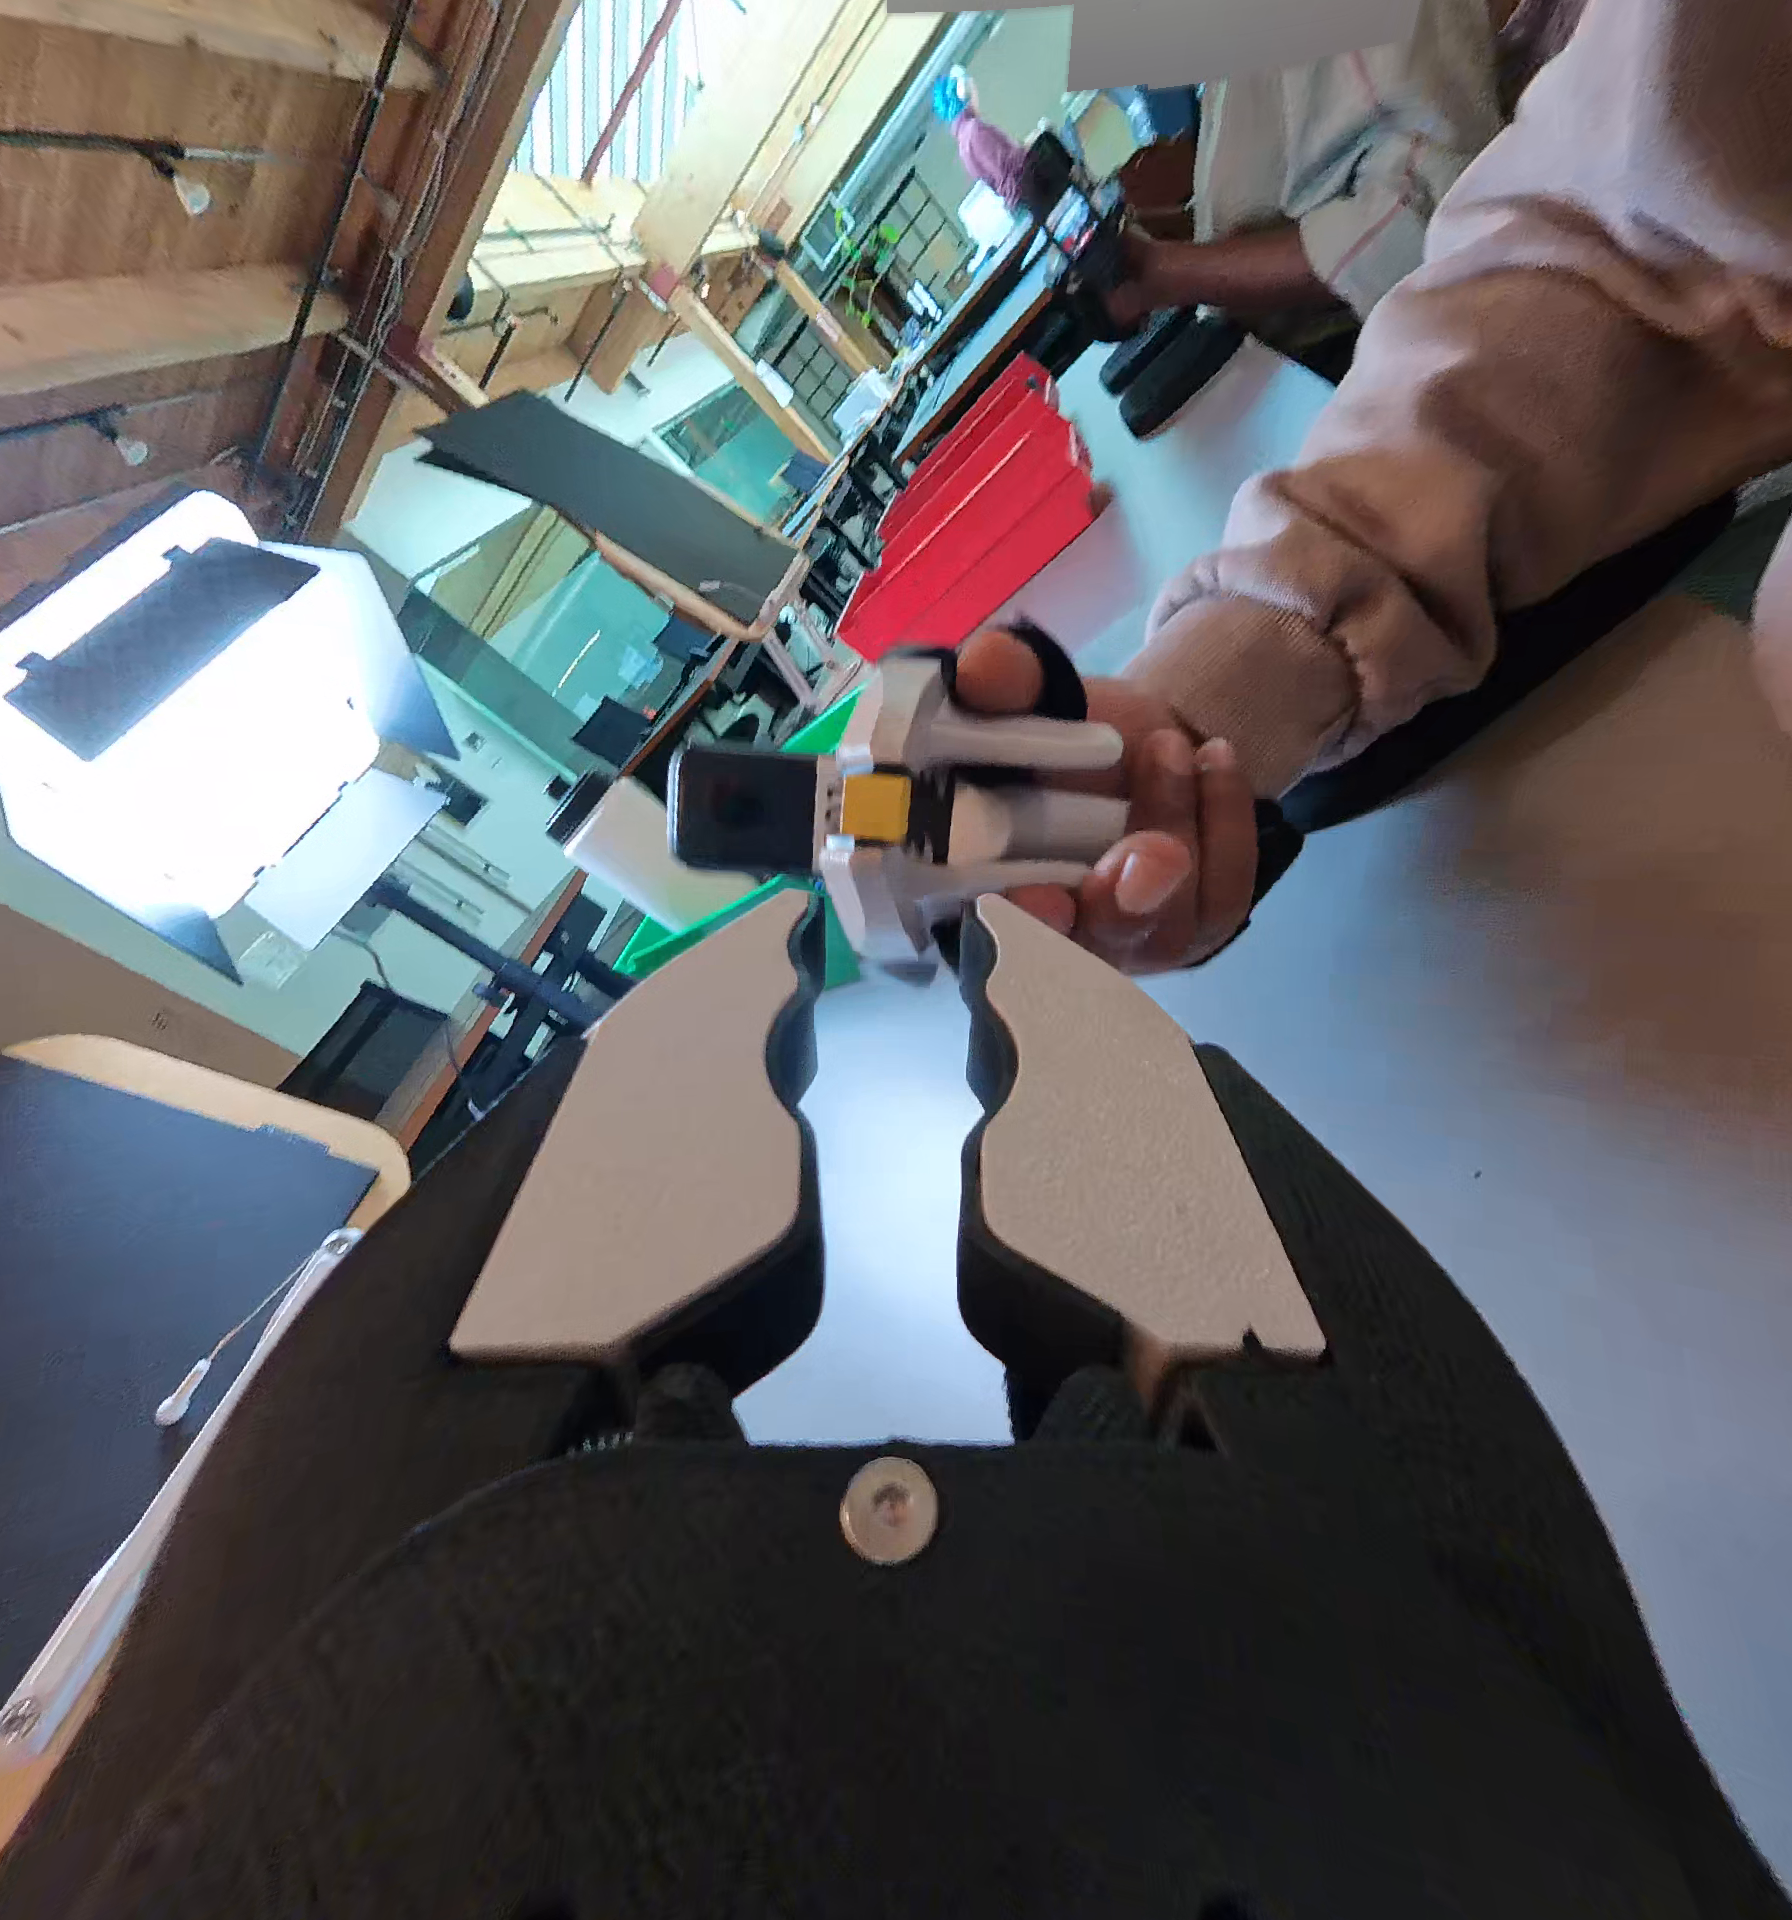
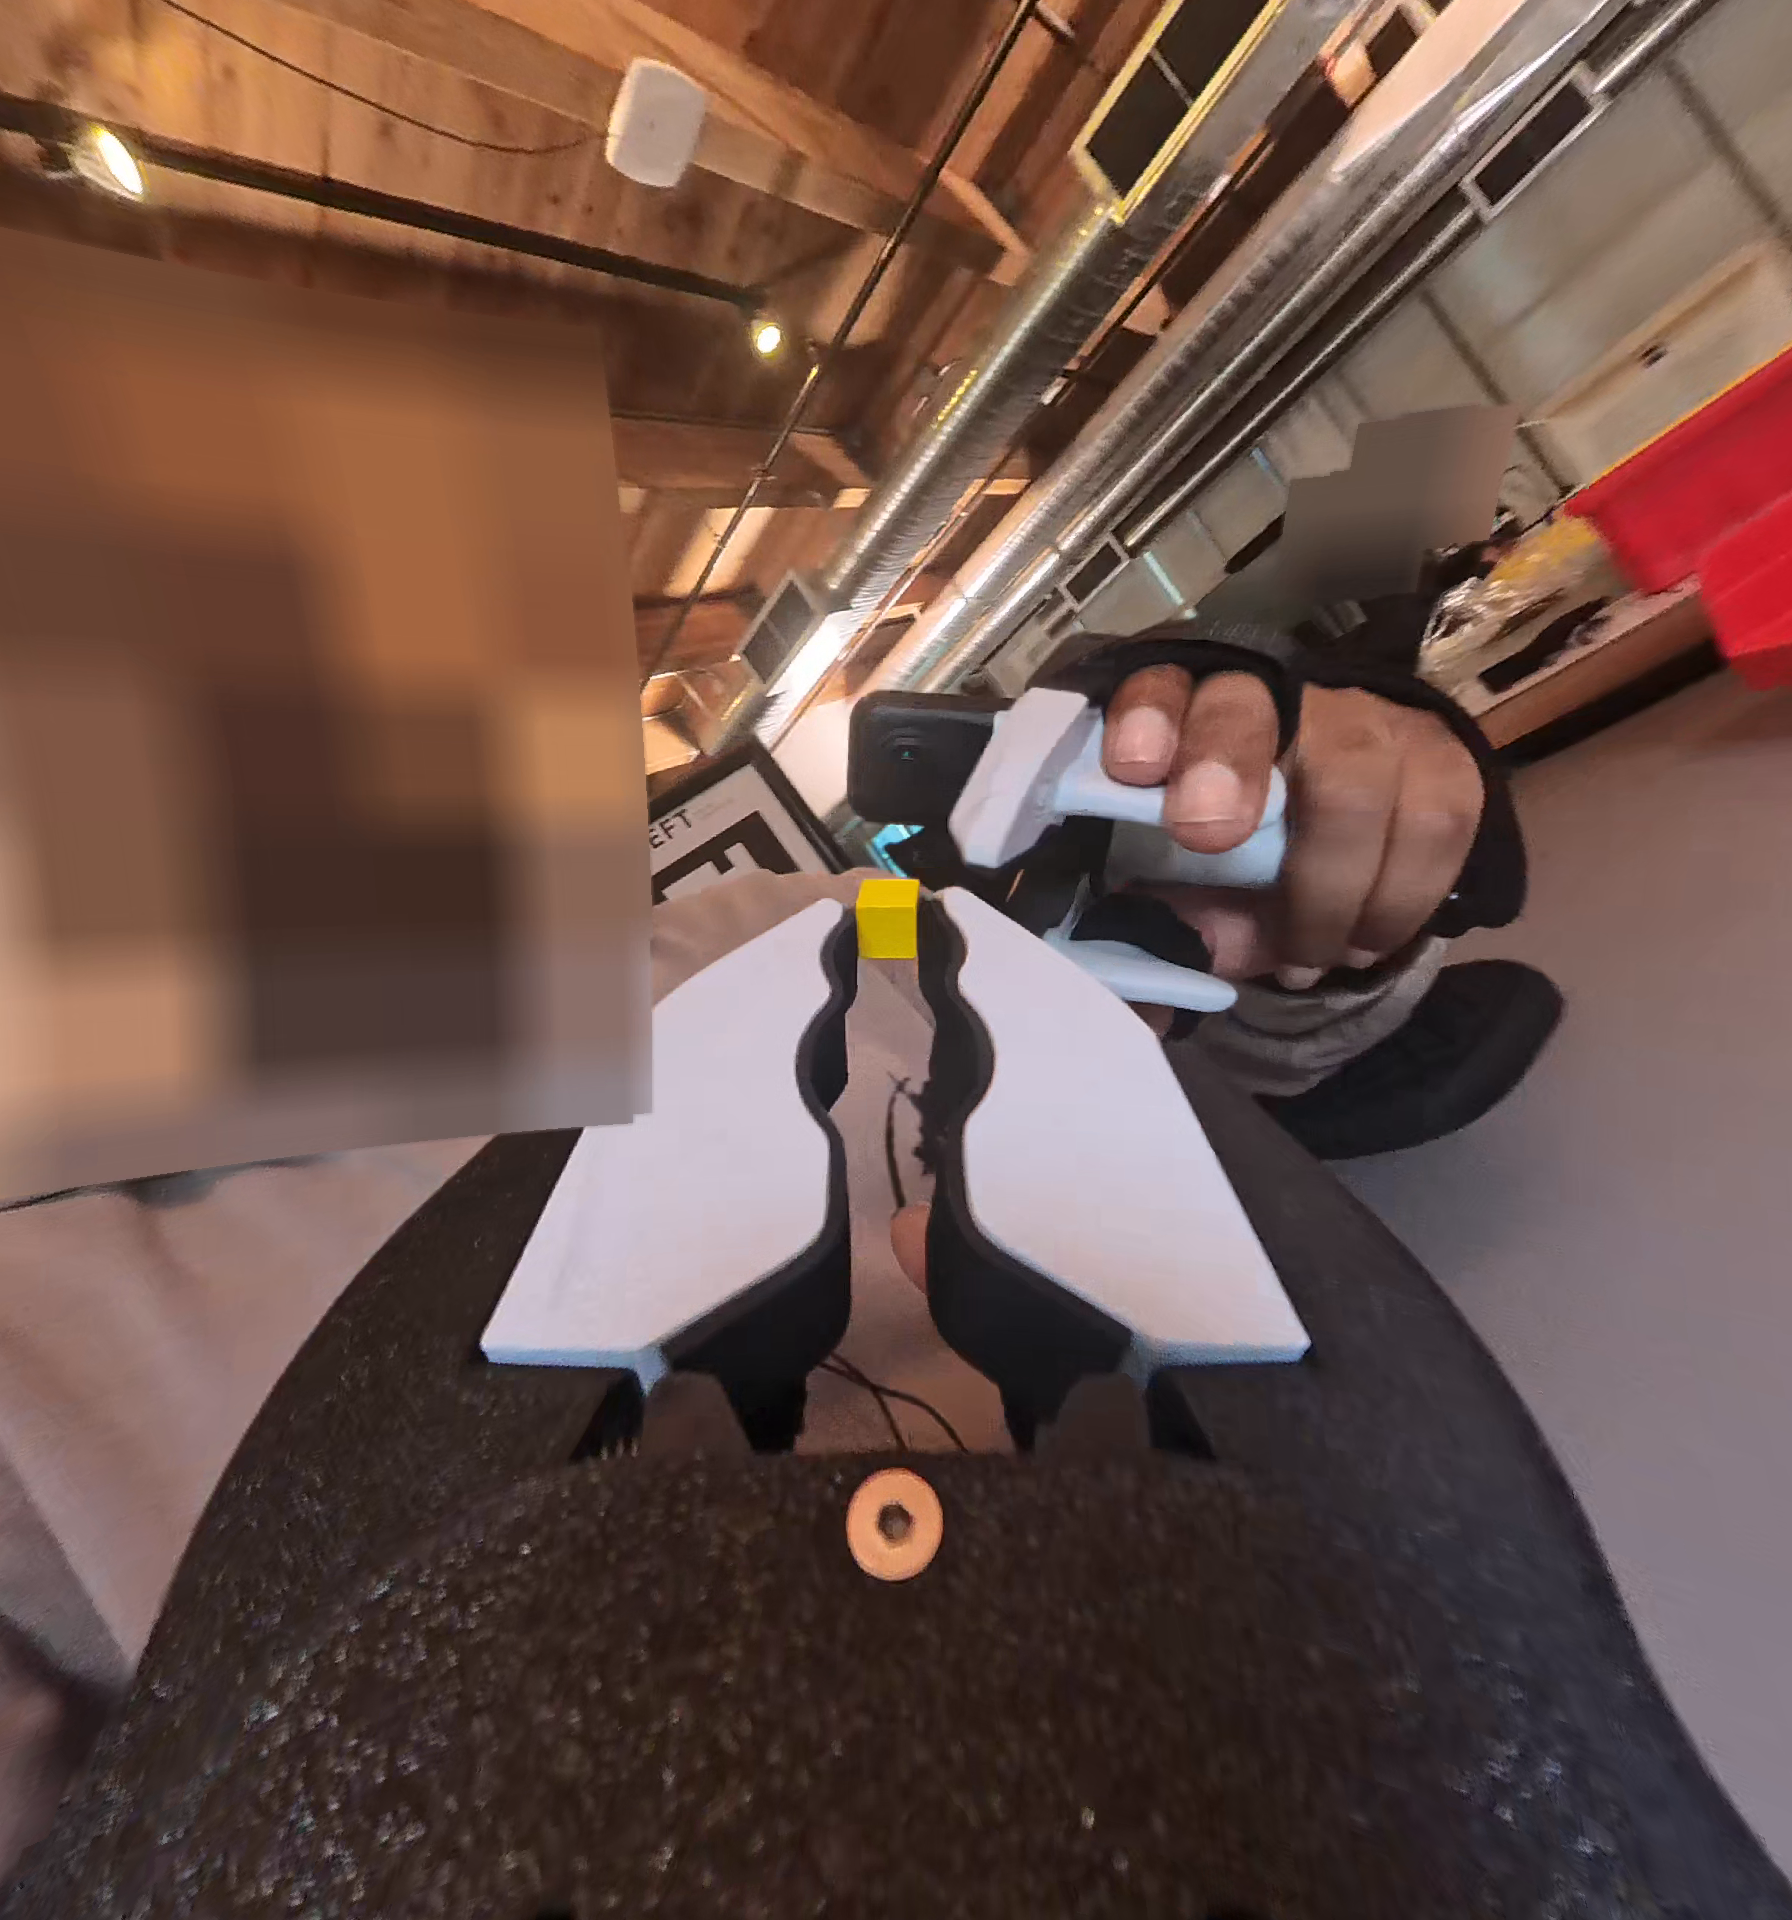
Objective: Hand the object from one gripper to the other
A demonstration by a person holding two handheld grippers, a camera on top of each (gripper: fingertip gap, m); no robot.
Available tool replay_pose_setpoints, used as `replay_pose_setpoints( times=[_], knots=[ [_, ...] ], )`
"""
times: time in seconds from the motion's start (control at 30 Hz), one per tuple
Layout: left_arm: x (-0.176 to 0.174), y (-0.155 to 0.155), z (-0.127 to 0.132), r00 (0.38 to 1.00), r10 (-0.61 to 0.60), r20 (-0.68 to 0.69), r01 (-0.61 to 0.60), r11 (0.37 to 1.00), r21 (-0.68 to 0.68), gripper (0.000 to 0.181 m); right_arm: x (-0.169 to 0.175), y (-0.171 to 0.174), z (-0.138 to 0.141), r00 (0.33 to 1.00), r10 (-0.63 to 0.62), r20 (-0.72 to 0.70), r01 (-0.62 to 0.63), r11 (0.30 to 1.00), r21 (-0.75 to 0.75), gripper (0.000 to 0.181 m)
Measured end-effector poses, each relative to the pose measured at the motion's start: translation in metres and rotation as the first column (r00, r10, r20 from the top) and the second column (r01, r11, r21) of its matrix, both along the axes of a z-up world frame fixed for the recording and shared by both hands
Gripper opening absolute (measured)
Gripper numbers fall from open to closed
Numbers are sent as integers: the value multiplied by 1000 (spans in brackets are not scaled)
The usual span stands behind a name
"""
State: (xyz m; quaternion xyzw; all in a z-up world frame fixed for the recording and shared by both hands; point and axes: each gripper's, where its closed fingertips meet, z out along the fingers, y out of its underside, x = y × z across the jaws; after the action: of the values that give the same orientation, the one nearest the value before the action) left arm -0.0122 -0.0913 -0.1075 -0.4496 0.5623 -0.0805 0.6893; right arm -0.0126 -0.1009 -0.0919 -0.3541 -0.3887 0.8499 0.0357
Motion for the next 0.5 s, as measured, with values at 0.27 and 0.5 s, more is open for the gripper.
replay_pose_setpoints(
  times=[0.27,0.5],
  knots=[
    [8,-9,9,1000,9,14,-9,999,35,10,-2,-12,2,999,40,-7,-40,999,-15,12],
    [-19,28,-5,975,213,-67,-217,974,-56,10,-23,39,-20,914,-394,102,364,903,227,21]
  ],
)
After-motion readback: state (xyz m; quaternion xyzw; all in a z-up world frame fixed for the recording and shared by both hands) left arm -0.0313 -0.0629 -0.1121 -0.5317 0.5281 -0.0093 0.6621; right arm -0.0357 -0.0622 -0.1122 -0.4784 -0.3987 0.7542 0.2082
